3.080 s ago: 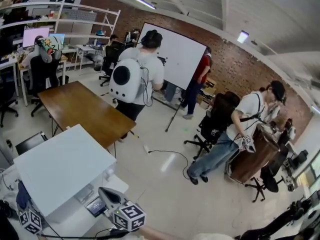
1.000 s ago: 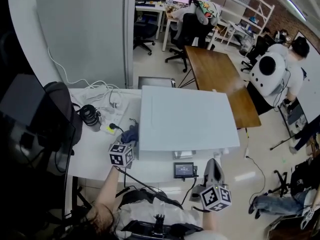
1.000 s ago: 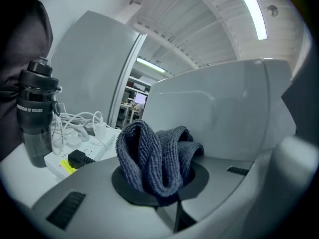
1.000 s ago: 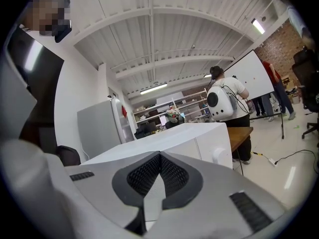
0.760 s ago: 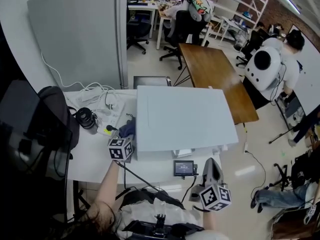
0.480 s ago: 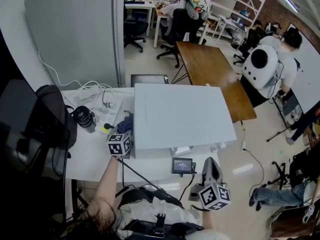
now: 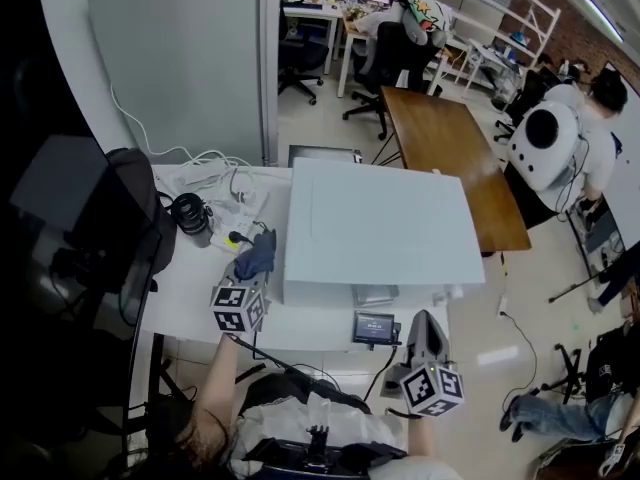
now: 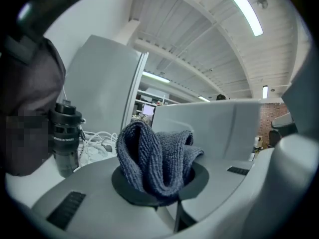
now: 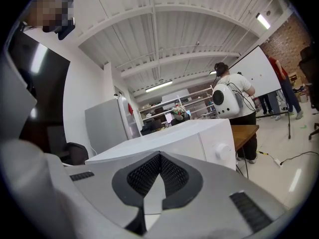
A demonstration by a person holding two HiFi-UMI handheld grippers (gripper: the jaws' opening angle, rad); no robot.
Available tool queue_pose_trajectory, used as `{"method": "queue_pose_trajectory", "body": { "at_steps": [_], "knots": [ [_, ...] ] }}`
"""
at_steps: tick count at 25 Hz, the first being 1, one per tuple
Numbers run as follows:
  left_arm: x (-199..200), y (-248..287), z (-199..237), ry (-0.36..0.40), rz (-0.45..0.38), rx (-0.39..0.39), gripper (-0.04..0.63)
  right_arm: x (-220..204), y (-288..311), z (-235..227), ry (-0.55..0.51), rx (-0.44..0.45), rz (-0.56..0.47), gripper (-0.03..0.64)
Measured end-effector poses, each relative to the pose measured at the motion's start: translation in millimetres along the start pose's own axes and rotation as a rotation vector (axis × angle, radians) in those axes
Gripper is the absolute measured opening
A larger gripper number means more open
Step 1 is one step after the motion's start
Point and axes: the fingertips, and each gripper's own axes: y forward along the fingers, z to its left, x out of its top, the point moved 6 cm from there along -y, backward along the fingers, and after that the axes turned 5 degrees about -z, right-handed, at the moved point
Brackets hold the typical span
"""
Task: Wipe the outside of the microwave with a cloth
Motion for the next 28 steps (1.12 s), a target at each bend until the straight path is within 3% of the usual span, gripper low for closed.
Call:
{"method": "queue_pose_trajectory", "body": {
  "at_steps": [7,13,21,28],
  "knots": [
    [26,-88,-63,0.011,-0.122,0.090,0.052,-7,2,1,-0.008,0.176,0.047,0.023],
    [39,-125,-137,-0.010,-0.180,0.138,0.052,-2,-2,-9,-0.028,0.308,0.058,0.023],
    [36,-142,-243,0.047,-0.184,0.044,0.052,-3,-17,-1,-0.002,0.419,0.057,0.023],
    [21,-156,-272,0.060,-0.125,-0.016,0.052,0,-50,1,0.018,0.417,0.025,0.023]
  ]
}}
